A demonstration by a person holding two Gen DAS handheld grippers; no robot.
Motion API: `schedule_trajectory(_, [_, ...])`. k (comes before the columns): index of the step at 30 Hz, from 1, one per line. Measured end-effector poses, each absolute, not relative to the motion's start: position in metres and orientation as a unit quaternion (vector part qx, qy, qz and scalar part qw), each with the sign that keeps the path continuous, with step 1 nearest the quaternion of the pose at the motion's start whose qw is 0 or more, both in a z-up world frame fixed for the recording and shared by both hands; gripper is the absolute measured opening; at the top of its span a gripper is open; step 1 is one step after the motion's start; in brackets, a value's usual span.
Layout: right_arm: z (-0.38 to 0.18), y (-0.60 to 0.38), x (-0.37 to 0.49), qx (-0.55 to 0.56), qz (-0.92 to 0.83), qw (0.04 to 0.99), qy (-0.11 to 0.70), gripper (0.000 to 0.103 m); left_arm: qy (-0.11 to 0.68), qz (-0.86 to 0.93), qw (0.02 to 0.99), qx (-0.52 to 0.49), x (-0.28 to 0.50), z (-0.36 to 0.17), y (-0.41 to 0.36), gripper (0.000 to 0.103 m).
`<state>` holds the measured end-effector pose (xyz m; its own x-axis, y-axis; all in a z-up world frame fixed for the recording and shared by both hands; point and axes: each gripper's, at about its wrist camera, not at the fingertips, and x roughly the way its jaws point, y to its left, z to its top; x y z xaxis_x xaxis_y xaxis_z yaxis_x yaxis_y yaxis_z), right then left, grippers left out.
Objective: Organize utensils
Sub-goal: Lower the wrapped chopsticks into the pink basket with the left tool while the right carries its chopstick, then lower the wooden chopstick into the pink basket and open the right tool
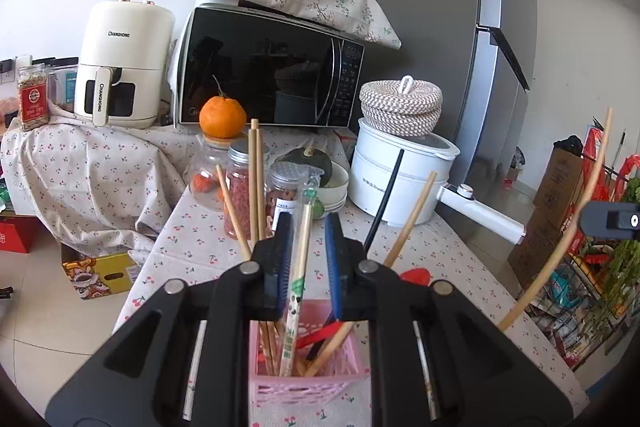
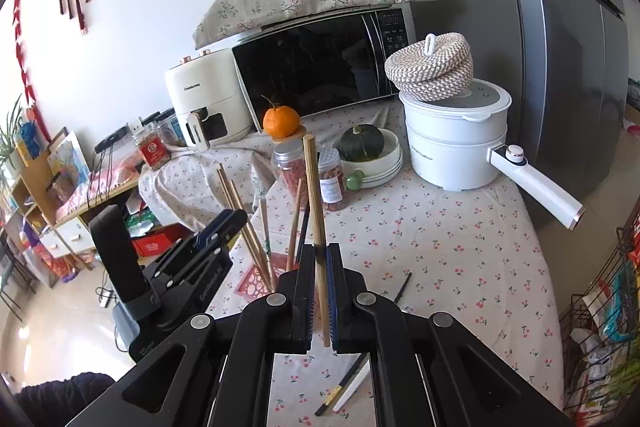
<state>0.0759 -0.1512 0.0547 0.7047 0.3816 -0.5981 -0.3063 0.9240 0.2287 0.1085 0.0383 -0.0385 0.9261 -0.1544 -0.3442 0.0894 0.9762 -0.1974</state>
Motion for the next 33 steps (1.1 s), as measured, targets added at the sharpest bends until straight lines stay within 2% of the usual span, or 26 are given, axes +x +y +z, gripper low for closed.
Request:
schedule_trajectory(2, [0.058, -0.147, 0.075, 0.059, 0.191, 0.922, 0.331, 0.005, 0.197, -0.073, 0.973, -0.094, 0.099, -0.036, 0.043, 0.03])
schedule_trajectory(6, [0.067, -0.138, 0.074, 0.068, 0.2, 0.925, 0.317, 0.005, 0.238, -0.085, 0.961, -0.112, 0.087, -0.035, 0.06, 0.06])
schedule_trajectory(7, [0.069, -0.135, 0.074, 0.069, 0.202, 0.926, 0.313, 0.005, 0.25, -0.091, 0.956, -0.12, 0.085, -0.035, 0.066, 0.065])
schedule_trajectory(12, [0.073, -0.119, 0.079, 0.083, 0.211, 0.927, 0.298, 0.005, 0.3, -0.085, 0.942, -0.12, 0.075, -0.042, 0.086, 0.08])
schedule_trajectory(20, [0.076, -0.096, 0.092, 0.116, 0.211, 0.934, 0.266, 0.005, 0.375, -0.088, 0.917, -0.103, 0.072, -0.065, 0.098, 0.083])
schedule_trajectory(33, [0.035, -0.076, 0.126, 0.14, 0.2, 0.926, 0.287, 0.005, 0.397, -0.106, 0.907, -0.098, 0.07, -0.07, 0.098, 0.083])
